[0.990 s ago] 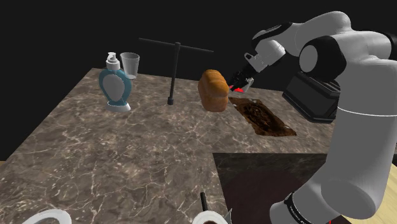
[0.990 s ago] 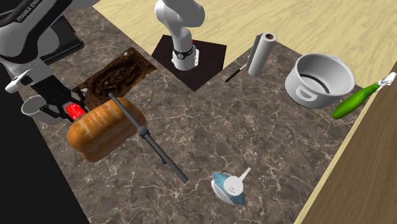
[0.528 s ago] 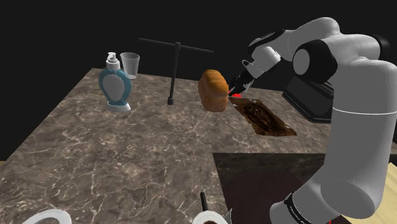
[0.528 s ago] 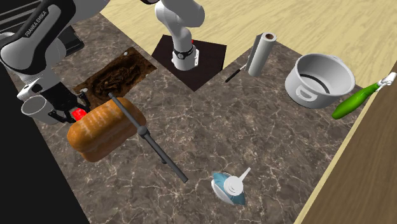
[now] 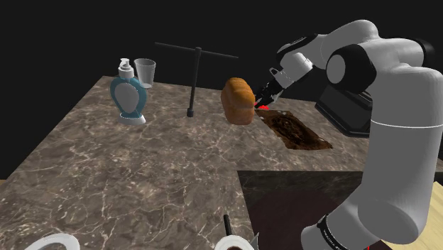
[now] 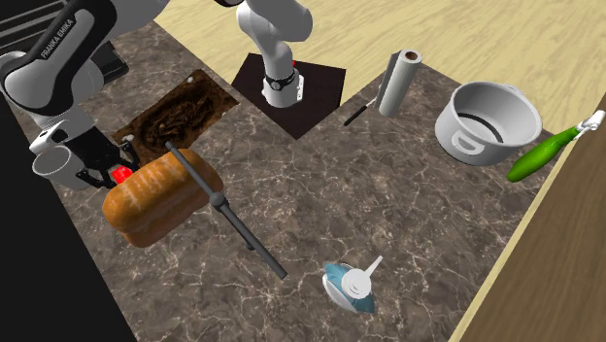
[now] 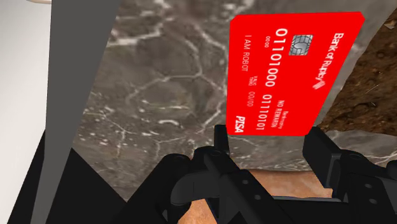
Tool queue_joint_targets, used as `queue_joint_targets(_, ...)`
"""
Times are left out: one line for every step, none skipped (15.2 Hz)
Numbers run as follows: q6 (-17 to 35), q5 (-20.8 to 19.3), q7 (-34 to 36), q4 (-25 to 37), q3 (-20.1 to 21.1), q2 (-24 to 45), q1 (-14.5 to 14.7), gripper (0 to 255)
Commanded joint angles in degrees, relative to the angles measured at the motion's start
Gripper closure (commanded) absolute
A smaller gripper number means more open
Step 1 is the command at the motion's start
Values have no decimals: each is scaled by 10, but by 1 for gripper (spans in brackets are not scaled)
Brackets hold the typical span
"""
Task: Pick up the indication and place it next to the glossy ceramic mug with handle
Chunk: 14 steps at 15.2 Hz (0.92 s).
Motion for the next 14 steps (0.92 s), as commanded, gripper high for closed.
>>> queue_joint_targets(0, -1, 0, -1, 0, 1, 0, 0)
queue_joint_targets(-1, -1, 0, -1, 0, 1, 0, 0)
queue_joint_targets(0, -1, 0, -3, 0, 0, 1, 0)
queue_joint_targets(0, -1, 0, -3, 0, 0, 0, 0)
queue_joint_targets(0, -1, 0, -3, 0, 0, 1, 0)
queue_joint_targets(0, -1, 0, -1, 0, 1, 0, 0)
queue_joint_targets(-12, -9, 4, 3, -6, -6, -3, 0)
queue_joint_targets(-24, -18, 8, 9, -11, -14, -7, 0)
queue_joint_targets(-37, -25, 11, 16, -16, -20, -11, 0)
queue_joint_targets(-47, -31, 14, 21, -20, -25, -14, 0)
queue_joint_targets(-47, -31, 14, 21, -20, -25, -14, 0)
queue_joint_targets(-47, -31, 14, 21, -20, -25, -14, 0)
queue_joint_targets(-47, -31, 14, 21, -20, -25, -14, 0)
queue_joint_targets(-47, -31, 14, 21, -20, -25, -14, 0)
